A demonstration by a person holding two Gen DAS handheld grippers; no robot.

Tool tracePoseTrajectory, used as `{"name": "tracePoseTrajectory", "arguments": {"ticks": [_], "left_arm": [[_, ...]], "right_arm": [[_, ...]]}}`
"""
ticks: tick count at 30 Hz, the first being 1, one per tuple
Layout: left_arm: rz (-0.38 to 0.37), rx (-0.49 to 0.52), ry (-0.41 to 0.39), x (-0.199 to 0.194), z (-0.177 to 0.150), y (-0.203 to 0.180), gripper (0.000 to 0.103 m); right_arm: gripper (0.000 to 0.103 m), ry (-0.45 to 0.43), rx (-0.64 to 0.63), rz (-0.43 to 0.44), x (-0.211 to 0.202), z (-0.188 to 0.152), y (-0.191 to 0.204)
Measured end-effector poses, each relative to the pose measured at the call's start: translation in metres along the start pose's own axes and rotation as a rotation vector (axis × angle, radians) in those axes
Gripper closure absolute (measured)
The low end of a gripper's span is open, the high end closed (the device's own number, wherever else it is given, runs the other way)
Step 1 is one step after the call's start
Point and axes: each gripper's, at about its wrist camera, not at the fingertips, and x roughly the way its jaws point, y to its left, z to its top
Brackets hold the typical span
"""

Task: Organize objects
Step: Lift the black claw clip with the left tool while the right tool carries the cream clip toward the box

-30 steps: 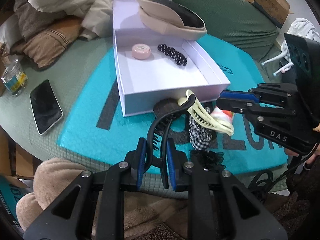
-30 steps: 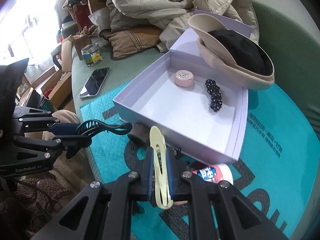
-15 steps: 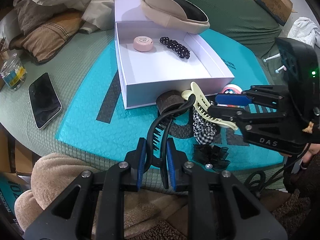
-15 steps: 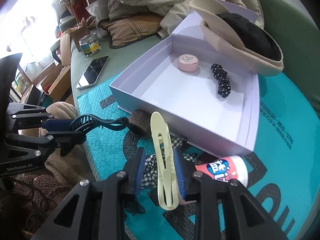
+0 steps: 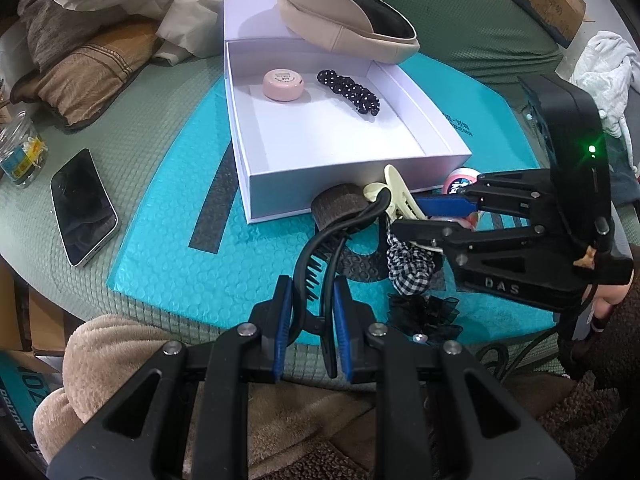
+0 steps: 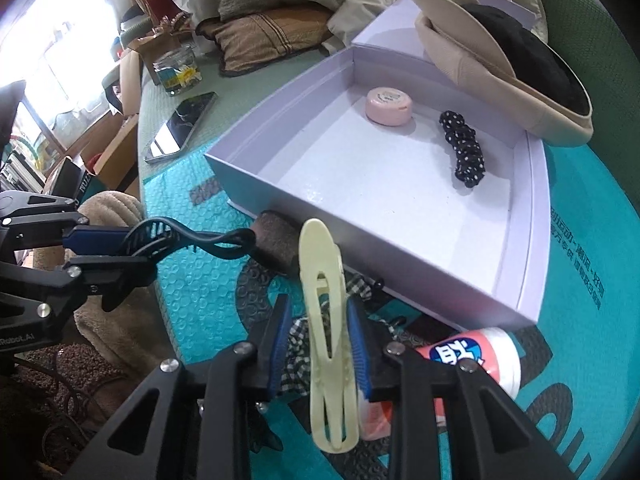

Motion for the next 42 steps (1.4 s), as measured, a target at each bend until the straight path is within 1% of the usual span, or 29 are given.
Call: {"name": "tracePoseTrajectory", "arguments": {"ticks": [3, 19, 28, 35, 42], "left_arm": [[0.000, 0.000, -0.002, -0.001, 0.000, 0.000, 0.084], [0.006, -0.005, -0.048, -0.019, -0.004, -0.002, 0.084], [0.005, 0.001, -0.084, -0.033, -0.004, -0.002, 0.084], [0.009, 0.027, -0.101, -0.040, 0.005, -0.006, 0.084], [-0.002, 0.060, -0.090, -0.035, 0.020, -0.011, 0.084]], "right_arm": [[0.087, -0.010, -0.001, -0.002, -0.003, 0.000, 0.000], [0.087, -0.103, -0.081, 0.000, -0.045, -0.002, 0.019], [0.087, -0.138, -0.096, -0.021, -0.067, -0.002, 0.030], [0.087, -0.160, -0.091, -0.026, -0.077, 0.001, 0.030], [0.087, -0.178, -0.069, -0.029, -0.078, 0.011, 0.017]]}}
